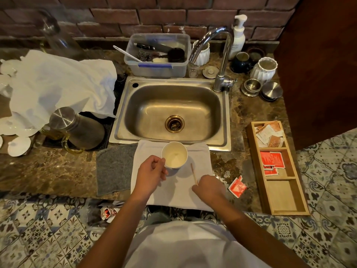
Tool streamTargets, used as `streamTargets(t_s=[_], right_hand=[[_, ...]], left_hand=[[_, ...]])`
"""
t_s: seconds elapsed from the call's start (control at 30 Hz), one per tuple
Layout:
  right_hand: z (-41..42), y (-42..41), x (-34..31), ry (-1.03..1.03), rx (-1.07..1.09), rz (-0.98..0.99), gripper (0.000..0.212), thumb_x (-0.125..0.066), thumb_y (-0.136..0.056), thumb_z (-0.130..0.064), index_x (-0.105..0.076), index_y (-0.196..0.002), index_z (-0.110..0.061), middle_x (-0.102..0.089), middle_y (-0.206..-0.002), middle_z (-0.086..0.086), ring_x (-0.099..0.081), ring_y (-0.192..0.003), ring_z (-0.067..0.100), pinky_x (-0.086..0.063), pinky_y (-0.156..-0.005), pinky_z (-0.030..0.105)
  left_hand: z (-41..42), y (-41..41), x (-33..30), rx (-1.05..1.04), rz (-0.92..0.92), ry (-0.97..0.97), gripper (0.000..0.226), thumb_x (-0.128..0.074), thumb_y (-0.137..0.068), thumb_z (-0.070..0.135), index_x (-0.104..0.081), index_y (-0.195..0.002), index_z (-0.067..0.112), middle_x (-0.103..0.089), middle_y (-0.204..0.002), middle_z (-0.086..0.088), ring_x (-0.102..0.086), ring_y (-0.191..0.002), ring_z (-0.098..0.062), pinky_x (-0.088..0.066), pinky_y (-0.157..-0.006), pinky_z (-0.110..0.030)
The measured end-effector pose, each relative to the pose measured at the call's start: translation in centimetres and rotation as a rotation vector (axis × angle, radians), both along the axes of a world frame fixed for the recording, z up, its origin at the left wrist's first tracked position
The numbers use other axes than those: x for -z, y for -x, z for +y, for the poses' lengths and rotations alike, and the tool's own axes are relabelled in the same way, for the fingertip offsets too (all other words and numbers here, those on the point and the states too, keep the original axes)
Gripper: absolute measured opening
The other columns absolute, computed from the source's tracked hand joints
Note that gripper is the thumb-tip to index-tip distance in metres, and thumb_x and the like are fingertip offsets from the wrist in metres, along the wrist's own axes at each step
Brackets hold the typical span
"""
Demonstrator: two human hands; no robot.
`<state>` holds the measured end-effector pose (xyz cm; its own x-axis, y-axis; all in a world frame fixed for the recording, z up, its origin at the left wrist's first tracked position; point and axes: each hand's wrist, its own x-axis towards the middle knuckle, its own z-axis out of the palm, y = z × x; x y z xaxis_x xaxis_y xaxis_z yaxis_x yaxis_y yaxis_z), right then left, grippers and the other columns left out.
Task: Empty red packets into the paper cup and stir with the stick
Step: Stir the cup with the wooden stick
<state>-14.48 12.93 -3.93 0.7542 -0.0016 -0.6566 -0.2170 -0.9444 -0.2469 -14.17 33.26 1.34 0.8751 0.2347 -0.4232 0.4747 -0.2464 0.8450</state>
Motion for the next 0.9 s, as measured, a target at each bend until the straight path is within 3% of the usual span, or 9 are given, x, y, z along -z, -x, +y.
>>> streamTargets(t_s=[0.2, 0.37, 0.53, 0.63, 0.8, 0.9], right_hand=[[-1.7, -1.9, -2.0, -0.097, 0.057, -0.079, 0.024, -0.06, -0.087, -0.041, -0.064, -0.092, -0.018, -0.069, -0.092, 0.0, -0.067, -0.086, 0.022, -0.054, -0.069, 0.032], [-2.4, -3.8, -4.2, -0.279, 0.182, -0.225, 0.012, -0.063, -0.088, -0.03, -0.057, -0.083, -0.021, -0.07, -0.077, -0.001, -0.067, -0.074, 0.019, -0.059, -0.074, 0.041], [-1.6, -4.4, -6.8, -0.461, 0.195, -0.345, 0.006, -0.062, -0.095, -0.026, -0.065, -0.097, -0.021, -0.072, -0.079, -0.005, -0.067, -0.076, 0.015, -0.058, -0.075, 0.04], [-1.3, -4.6, -8.3, -0.55, 0.233, -0.427, 0.004, -0.068, -0.092, -0.022, -0.072, -0.092, -0.023, -0.07, -0.079, -0.009, -0.065, -0.077, 0.012, -0.055, -0.072, 0.034], [-0.9, -4.9, -9.1, -0.512, 0.186, -0.4, 0.008, -0.07, -0.086, -0.021, -0.078, -0.085, -0.023, -0.07, -0.073, -0.011, -0.062, -0.069, 0.008, -0.055, -0.069, 0.033], [-0.7, -5.0, -8.8, -0.429, 0.125, -0.359, 0.008, -0.073, -0.086, -0.031, -0.076, -0.082, -0.024, -0.072, -0.078, -0.009, -0.064, -0.072, 0.009, -0.058, -0.07, 0.035]], left_hand=[[0.1, -0.1, 0.4, -0.005, -0.003, 0.017, 0.024, -0.057, -0.102, 0.024, -0.061, -0.088, 0.004, -0.071, -0.068, -0.01, -0.062, -0.054, -0.02, -0.053, -0.056, -0.045], [0.3, 0.0, 0.7, -0.002, -0.003, 0.034, 0.026, -0.057, -0.102, 0.025, -0.061, -0.086, 0.005, -0.071, -0.071, -0.016, -0.062, -0.055, -0.023, -0.052, -0.058, -0.044], [0.6, -0.2, 1.0, 0.006, -0.004, 0.032, 0.027, -0.056, -0.102, 0.025, -0.062, -0.085, 0.004, -0.072, -0.071, -0.014, -0.063, -0.057, -0.023, -0.053, -0.059, -0.041], [0.5, -0.2, 1.2, 0.002, -0.008, 0.048, 0.028, -0.056, -0.102, 0.024, -0.06, -0.084, 0.003, -0.071, -0.068, -0.011, -0.062, -0.055, -0.021, -0.049, -0.056, -0.036], [0.4, 0.0, 1.4, 0.0, -0.024, 0.057, 0.029, -0.055, -0.103, 0.024, -0.06, -0.085, 0.0, -0.071, -0.07, -0.016, -0.061, -0.053, -0.018, -0.047, -0.053, -0.035], [0.5, 0.1, 1.6, 0.003, -0.033, 0.059, 0.028, -0.055, -0.102, 0.023, -0.06, -0.084, 0.003, -0.071, -0.069, -0.015, -0.061, -0.053, -0.018, -0.049, -0.053, -0.032]])
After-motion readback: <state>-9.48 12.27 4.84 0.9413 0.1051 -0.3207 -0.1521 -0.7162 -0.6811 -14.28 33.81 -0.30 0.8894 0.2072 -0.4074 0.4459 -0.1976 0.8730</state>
